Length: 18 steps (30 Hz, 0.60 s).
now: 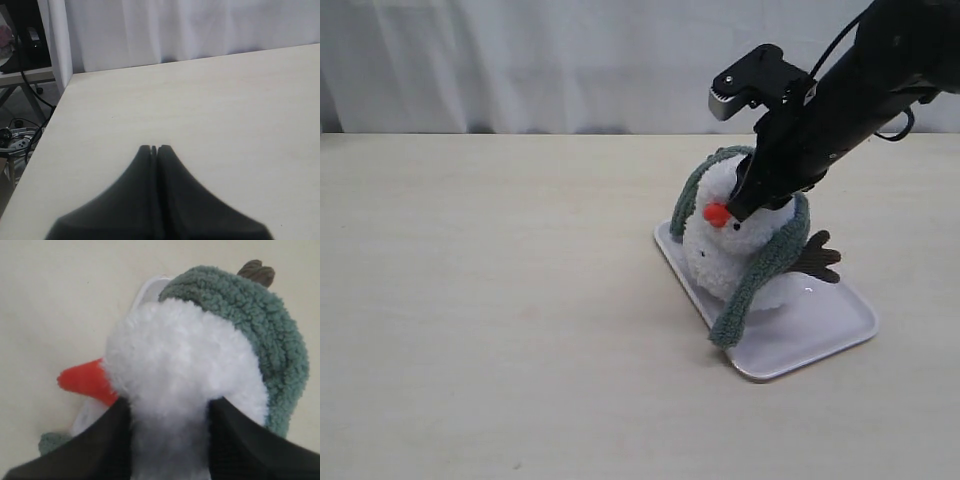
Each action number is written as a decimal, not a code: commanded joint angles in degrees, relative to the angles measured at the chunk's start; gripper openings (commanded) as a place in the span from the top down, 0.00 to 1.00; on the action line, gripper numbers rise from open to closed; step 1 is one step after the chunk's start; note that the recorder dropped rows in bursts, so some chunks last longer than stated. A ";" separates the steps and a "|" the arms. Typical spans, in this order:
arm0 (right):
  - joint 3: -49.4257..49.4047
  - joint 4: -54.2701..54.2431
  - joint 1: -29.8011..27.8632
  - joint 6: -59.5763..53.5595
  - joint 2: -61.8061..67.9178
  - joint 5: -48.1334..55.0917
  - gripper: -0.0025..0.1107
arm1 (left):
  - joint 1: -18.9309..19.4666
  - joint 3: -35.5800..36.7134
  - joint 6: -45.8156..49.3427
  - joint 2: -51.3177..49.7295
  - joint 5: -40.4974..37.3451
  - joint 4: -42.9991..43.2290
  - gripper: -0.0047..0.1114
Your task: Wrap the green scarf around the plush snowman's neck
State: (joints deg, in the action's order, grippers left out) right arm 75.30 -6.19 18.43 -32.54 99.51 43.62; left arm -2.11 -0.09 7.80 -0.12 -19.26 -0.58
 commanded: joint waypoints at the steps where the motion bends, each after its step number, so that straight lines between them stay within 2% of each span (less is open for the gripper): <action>1: -0.07 10.01 2.08 -2.16 0.55 2.60 0.68 | -0.59 0.09 -0.11 0.12 0.86 0.02 0.96; 9: -0.07 17.05 2.39 -3.60 0.55 2.91 0.68 | -0.59 0.09 -0.11 0.12 0.75 0.02 0.96; 18: -0.19 17.62 2.39 -14.54 0.55 3.03 0.68 | -0.59 0.09 -0.11 0.12 0.75 0.02 0.96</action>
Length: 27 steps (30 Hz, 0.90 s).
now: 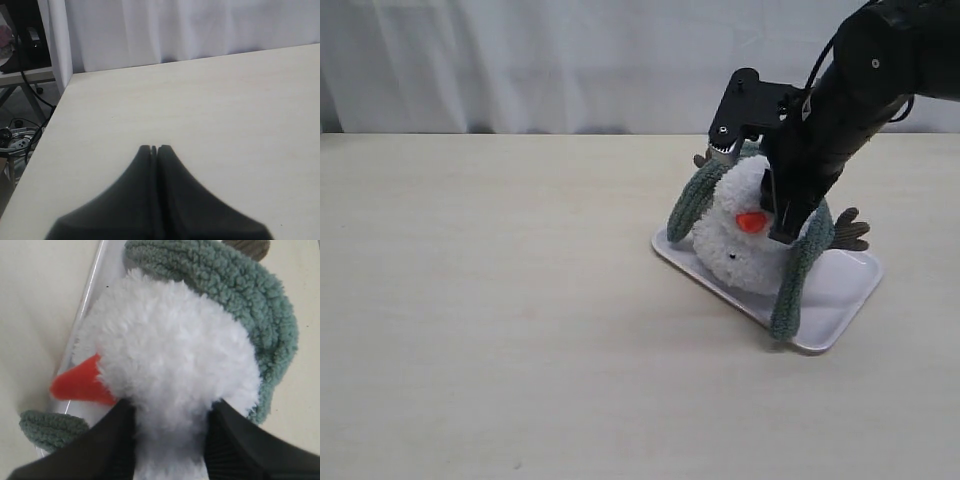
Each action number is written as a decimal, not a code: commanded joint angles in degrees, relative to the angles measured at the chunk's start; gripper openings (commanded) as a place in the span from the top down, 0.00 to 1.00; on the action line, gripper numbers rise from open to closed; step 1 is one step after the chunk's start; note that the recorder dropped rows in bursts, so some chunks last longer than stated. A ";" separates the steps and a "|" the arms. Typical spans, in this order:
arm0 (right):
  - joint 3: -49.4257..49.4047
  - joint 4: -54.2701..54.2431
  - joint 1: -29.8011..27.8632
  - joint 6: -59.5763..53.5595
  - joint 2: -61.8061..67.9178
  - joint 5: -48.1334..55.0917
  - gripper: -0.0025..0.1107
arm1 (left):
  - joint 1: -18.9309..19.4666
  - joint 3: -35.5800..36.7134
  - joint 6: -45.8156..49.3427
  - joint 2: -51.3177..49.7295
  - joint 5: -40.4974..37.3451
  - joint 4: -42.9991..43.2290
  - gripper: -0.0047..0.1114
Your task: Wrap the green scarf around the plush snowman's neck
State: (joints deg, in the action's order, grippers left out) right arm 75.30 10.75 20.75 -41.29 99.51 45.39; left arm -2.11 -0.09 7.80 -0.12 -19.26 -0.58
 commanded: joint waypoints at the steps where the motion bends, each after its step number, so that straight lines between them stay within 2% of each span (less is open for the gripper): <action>1: -0.28 0.68 0.07 -6.74 0.55 1.25 0.68 | -0.59 0.09 -0.11 0.12 0.75 0.02 0.96; 6: -0.40 0.68 0.07 -9.60 0.43 1.25 0.68 | -0.59 0.09 -0.11 0.12 0.75 0.02 0.96; 11: -2.71 0.66 0.07 -21.75 0.09 -1.24 0.70 | -0.59 0.09 -0.11 0.12 0.75 0.02 0.96; 16: -2.99 2.14 0.07 -25.79 -0.43 -5.32 0.69 | -0.59 0.09 -0.11 0.12 0.75 0.02 0.96; 22: -2.99 2.14 0.07 -23.07 -1.63 -7.88 0.41 | -0.59 0.09 -0.11 0.12 0.75 0.02 0.96; 27: -2.99 2.14 0.07 -18.66 -4.59 -7.99 0.37 | -0.59 0.09 -0.11 0.12 0.75 0.02 0.96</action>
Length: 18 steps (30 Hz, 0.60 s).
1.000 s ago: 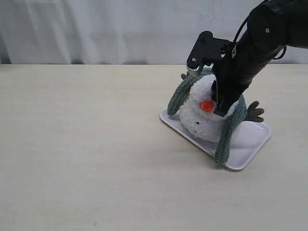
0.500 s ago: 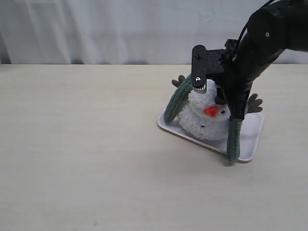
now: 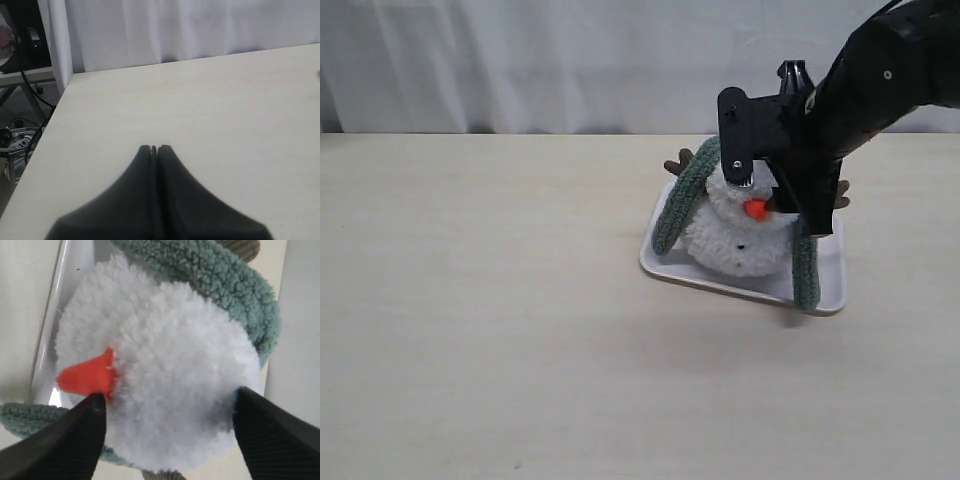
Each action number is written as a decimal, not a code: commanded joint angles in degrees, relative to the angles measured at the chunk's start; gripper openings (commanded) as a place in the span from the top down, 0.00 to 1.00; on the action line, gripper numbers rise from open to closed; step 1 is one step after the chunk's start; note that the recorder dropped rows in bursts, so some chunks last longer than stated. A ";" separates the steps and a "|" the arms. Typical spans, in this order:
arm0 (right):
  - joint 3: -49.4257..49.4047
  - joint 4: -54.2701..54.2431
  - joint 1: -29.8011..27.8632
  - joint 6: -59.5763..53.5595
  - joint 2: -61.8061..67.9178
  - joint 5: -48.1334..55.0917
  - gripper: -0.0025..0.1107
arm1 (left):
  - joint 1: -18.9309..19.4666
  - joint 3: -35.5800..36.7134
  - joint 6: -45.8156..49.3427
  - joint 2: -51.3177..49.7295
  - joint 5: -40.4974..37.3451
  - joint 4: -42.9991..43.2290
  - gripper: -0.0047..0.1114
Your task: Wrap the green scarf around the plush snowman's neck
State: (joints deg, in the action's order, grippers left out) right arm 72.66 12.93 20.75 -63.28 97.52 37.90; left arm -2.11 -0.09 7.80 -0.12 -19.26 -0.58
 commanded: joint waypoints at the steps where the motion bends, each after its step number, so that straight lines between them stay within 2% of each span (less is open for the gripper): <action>1: -0.35 -0.17 0.07 4.29 -3.27 -0.49 0.37 | -0.59 0.09 -0.11 0.12 0.75 0.02 0.96; 7: -0.35 -6.73 0.07 7.21 -8.12 -0.49 0.37 | -0.59 0.09 -0.11 0.12 0.75 0.02 0.96; 11: -0.35 -17.29 0.07 9.85 -10.73 -0.49 0.37 | -0.59 0.09 -0.11 0.12 0.75 0.02 0.96; 15: 0.14 -23.87 0.07 29.06 -11.68 -0.85 0.48 | -0.59 0.09 -0.11 0.12 0.75 0.02 0.96; 18: 2.14 -23.97 0.07 37.20 -10.70 4.26 0.55 | -0.59 0.09 -0.11 0.12 0.75 0.02 0.96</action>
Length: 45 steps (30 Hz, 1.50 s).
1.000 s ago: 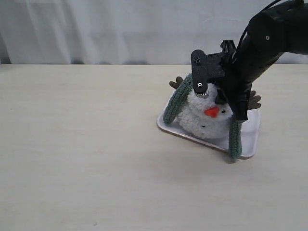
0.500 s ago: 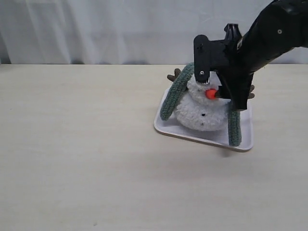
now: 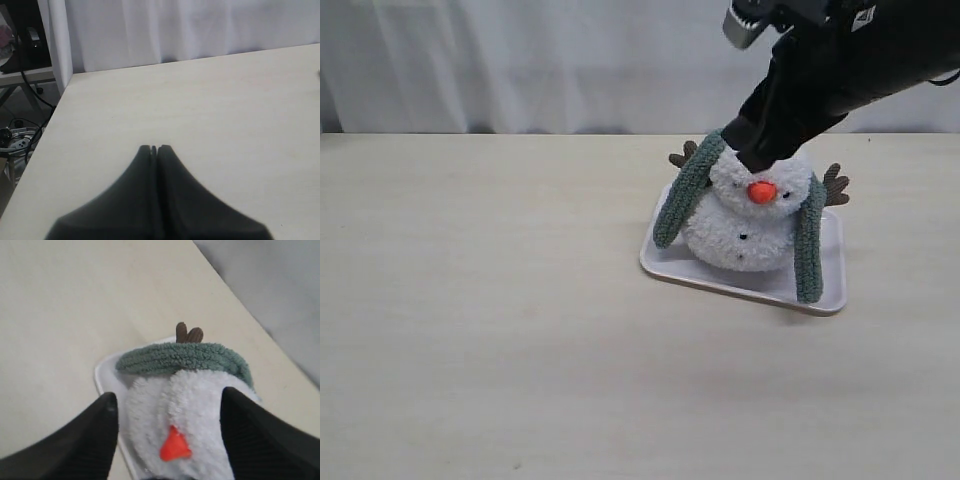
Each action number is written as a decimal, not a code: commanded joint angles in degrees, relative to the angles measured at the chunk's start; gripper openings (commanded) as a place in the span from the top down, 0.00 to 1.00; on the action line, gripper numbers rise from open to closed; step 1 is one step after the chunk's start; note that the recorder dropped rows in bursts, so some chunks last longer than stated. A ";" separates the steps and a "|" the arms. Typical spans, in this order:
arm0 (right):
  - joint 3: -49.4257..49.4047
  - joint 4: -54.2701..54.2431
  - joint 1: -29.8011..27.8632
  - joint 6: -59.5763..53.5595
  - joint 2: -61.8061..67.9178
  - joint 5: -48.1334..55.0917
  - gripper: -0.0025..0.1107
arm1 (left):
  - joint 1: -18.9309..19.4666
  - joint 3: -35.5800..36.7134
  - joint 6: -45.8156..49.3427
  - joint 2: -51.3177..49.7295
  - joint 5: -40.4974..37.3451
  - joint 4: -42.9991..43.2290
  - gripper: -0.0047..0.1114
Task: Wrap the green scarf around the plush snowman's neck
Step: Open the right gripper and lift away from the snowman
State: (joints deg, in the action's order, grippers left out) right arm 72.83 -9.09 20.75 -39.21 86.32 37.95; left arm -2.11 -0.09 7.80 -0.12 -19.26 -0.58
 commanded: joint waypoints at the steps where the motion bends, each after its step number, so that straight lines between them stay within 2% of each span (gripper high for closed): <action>1: 2.87 -1.95 0.07 15.57 1.04 6.80 0.55 | -0.59 0.09 -0.11 0.12 0.75 0.02 0.96; 4: 5.63 -1.99 0.07 22.84 2.86 13.74 0.51 | -0.59 0.09 -0.11 0.12 0.75 0.02 0.96; 7: 6.92 -4.36 0.07 25.20 4.29 17.93 0.45 | -0.59 0.09 -0.11 0.12 0.75 0.02 0.96; 11: 7.02 -12.63 0.07 25.51 5.89 21.28 0.44 | -0.59 0.09 -0.11 0.12 0.75 0.02 0.96; 14: 7.02 -13.41 2.01 27.09 6.99 22.10 0.44 | -0.59 0.09 -0.11 0.12 0.75 0.02 0.96; 17: 7.02 -10.48 5.84 31.82 8.34 21.55 0.44 | -0.59 0.09 -0.11 0.12 0.75 0.02 0.96; 21: 7.02 -0.45 11.24 42.79 9.69 15.85 0.44 | -0.59 0.09 -0.11 0.12 0.75 0.02 0.96; 24: 7.02 9.53 12.93 56.40 9.77 11.29 0.44 | -0.59 0.09 -0.11 0.12 0.75 0.02 0.96; 26: 7.14 13.30 13.25 60.48 9.77 8.88 0.44 | -0.59 0.09 -0.11 0.12 0.75 0.02 0.96; 28: 7.25 16.63 13.25 62.97 9.77 6.80 0.47 | -0.59 0.09 -0.11 0.12 0.75 0.02 0.96; 31: 9.31 22.46 13.25 63.93 10.72 6.50 0.60 | -0.59 0.09 -0.11 0.12 0.75 0.02 0.96; 36: 16.06 30.80 13.25 63.93 15.22 9.12 0.93 | -0.59 0.09 -0.11 0.12 0.75 0.02 0.96; 45: 30.39 32.52 8.65 63.93 26.86 18.03 0.94 | -0.59 0.09 -0.11 0.12 0.75 0.02 0.96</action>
State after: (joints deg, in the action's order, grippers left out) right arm 100.21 22.76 31.14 24.48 110.69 53.45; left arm -2.11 -0.09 7.80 -0.12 -19.26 -0.58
